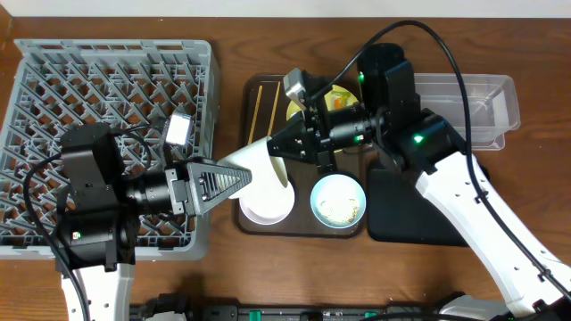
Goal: Sort waste into correct bins and load items into the dishwasher
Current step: 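Grasp the white cup with the left gripper, release right gripper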
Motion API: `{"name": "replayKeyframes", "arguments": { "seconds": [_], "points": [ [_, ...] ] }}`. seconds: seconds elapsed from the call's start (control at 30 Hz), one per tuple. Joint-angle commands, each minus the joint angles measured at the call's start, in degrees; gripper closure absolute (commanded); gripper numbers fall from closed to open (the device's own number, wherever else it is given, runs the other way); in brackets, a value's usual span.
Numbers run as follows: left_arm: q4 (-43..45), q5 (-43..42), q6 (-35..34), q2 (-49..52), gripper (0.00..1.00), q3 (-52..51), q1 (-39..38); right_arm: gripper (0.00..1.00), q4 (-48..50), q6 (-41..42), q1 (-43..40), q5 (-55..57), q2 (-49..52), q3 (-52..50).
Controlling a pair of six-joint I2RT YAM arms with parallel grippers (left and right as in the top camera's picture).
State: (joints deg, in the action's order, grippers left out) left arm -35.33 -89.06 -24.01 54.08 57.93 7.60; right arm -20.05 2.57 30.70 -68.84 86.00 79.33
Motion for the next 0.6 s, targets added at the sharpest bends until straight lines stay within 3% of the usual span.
{"name": "replayKeyframes", "arguments": {
  "seconds": [0.0,0.2,0.57],
  "points": [
    [0.2,-1.1,0.3,-0.8,0.14,0.9,-0.3,0.99,0.2,1.0,1.1,1.1,0.6,0.3],
    [0.2,-1.1,-0.5,-1.3,0.28,0.9,-0.3,0.99,1.5,1.7,1.1,1.4,0.6,0.3],
    [0.2,-1.1,-0.5,-1.5,0.2,0.9,-0.3,0.99,2.7,3.7,1.0,3.0,0.6,0.3]
  ]
}}
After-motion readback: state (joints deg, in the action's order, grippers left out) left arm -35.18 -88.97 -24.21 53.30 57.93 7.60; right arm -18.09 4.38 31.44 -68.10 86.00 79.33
